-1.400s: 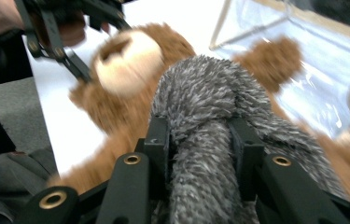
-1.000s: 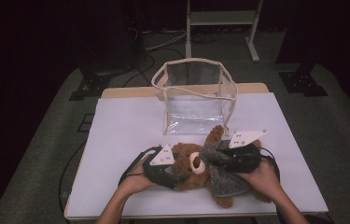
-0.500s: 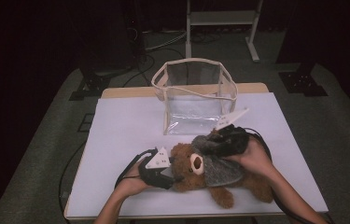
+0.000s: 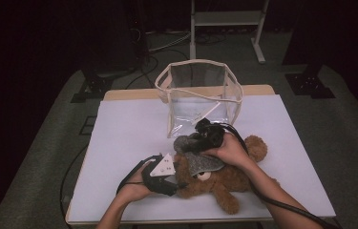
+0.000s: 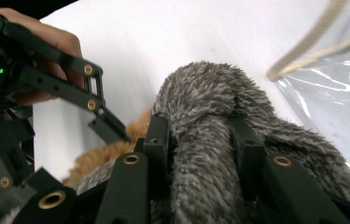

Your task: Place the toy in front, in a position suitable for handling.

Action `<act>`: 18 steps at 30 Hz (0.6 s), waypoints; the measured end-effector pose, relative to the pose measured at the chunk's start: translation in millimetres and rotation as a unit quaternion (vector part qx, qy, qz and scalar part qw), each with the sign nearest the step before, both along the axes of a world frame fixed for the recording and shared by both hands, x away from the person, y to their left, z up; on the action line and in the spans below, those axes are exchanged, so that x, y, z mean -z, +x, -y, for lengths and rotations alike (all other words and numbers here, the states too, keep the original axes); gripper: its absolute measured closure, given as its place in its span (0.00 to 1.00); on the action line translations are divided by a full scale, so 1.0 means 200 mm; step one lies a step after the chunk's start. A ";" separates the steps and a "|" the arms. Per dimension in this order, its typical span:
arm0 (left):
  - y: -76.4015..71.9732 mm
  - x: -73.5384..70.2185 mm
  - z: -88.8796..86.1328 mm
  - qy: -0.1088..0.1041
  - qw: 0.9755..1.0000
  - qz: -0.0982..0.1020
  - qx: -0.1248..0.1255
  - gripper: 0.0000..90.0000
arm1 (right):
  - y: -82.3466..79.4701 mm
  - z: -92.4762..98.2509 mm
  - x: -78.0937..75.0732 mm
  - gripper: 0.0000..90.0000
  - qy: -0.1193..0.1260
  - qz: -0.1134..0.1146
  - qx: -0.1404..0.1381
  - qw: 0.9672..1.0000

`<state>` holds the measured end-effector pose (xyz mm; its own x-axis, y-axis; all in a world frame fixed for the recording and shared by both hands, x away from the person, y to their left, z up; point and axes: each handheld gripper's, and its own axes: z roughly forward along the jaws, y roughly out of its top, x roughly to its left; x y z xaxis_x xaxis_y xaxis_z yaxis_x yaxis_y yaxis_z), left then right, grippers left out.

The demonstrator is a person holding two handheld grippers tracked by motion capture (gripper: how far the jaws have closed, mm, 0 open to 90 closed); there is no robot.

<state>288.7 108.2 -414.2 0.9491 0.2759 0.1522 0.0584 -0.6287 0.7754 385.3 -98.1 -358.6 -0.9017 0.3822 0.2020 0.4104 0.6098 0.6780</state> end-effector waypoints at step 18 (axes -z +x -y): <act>0.02 0.00 -0.01 -0.007 1.000 -0.004 -0.010 0.38 | -0.45 0.34 -0.10 0.72 -0.013 0.080 0.008 0.997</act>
